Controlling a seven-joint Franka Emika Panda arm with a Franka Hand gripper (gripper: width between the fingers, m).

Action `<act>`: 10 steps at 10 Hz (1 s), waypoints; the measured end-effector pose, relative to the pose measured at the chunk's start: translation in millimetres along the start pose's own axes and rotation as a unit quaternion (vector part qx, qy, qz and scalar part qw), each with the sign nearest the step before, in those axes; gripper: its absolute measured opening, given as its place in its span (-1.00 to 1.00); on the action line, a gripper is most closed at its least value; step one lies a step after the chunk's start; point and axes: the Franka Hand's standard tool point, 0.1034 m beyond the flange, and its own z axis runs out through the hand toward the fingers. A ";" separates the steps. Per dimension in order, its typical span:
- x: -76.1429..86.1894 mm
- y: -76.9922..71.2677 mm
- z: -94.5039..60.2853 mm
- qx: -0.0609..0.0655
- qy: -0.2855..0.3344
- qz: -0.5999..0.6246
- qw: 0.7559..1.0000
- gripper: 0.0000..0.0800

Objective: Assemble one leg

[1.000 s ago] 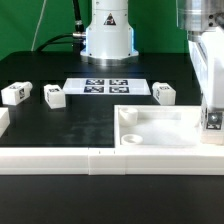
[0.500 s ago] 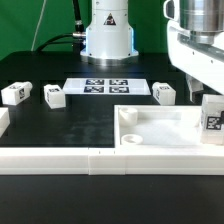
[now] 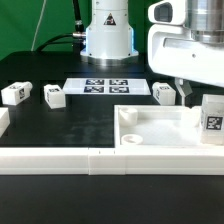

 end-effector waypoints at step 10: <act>2.1 2.2 0.3 -0.004 0.002 -0.238 0.971 -0.27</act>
Offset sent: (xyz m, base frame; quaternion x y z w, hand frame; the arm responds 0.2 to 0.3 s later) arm 0.0011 0.0032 -0.0002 0.0085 -0.0191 -0.2331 0.9722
